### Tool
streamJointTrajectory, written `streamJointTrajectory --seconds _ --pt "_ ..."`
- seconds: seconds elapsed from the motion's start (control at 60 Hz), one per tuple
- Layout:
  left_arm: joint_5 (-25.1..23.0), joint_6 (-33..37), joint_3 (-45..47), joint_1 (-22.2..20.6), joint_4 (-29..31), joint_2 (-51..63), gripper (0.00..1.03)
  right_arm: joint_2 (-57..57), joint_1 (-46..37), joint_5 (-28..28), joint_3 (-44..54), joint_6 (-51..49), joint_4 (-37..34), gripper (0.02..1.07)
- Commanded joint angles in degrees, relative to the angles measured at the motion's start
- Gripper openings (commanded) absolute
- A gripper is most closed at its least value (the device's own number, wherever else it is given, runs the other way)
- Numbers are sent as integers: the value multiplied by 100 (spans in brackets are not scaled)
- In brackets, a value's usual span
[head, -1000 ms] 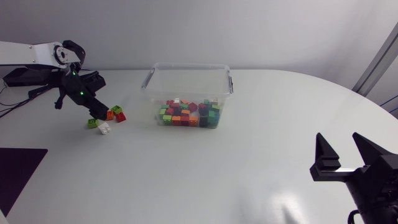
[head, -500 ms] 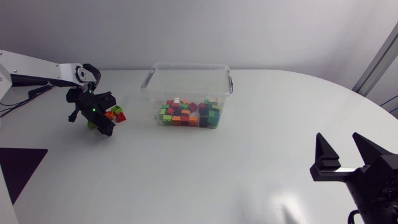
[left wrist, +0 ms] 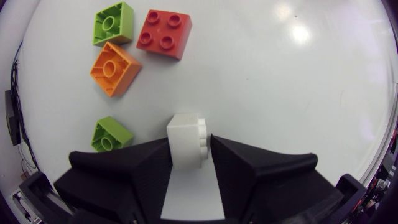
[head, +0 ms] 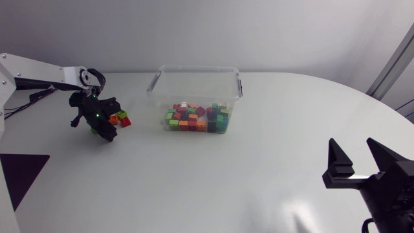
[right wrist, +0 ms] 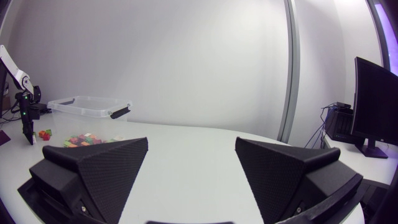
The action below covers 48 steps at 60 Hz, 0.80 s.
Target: Place the duplo bricks in the container
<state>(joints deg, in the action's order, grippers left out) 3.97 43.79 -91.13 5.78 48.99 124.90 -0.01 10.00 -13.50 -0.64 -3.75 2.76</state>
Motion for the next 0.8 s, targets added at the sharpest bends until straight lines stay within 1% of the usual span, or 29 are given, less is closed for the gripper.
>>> streamJointTrajectory --seconds 0.0,0.183,0.25,0.35,0.383,0.483,0.517,0.533,0.617,0.633,0.667,0.733,0.767,0.783 --pt "8 121 -159 72 190 149 25 -25 -16 5 91 -117 -48 103" --pt "-45 86 52 55 146 -273 25 -25 -16 5 91 -117 -48 103" --pt "-107 -11 131 11 154 -599 25 -25 -16 5 91 -117 -48 103" --pt "-221 -108 236 -112 348 -1143 25 -25 -16 5 91 -117 -48 103" --pt "-344 -125 280 -183 445 -1442 25 -25 -16 5 91 -117 -48 103" --pt "-423 -354 219 -481 550 -2145 25 -25 -16 5 91 -117 -48 103" --pt "-511 -406 157 -552 568 -2277 25 -25 -16 5 91 -117 -48 103" --pt "-616 -477 78 -640 655 -2400 25 -25 -16 5 91 -117 -48 103" --pt "-819 -696 -317 -947 937 -2629 25 -25 -16 5 91 -117 -48 103" --pt "-994 -802 -484 -1132 1025 -2690 25 -25 -16 5 91 -117 -48 103" --pt "-1056 -1030 -669 -1264 1033 -2690 25 -25 -16 5 91 -117 -48 103" --pt "-1197 -1250 -836 -1589 1016 -2646 25 -25 -16 5 91 -117 -48 103" --pt "-1267 -1382 -880 -1642 919 -2629 25 -25 -16 5 91 -117 -39 103" --pt "-1276 -1461 -906 -1800 849 -2585 25 -25 -16 5 91 -117 -48 103"
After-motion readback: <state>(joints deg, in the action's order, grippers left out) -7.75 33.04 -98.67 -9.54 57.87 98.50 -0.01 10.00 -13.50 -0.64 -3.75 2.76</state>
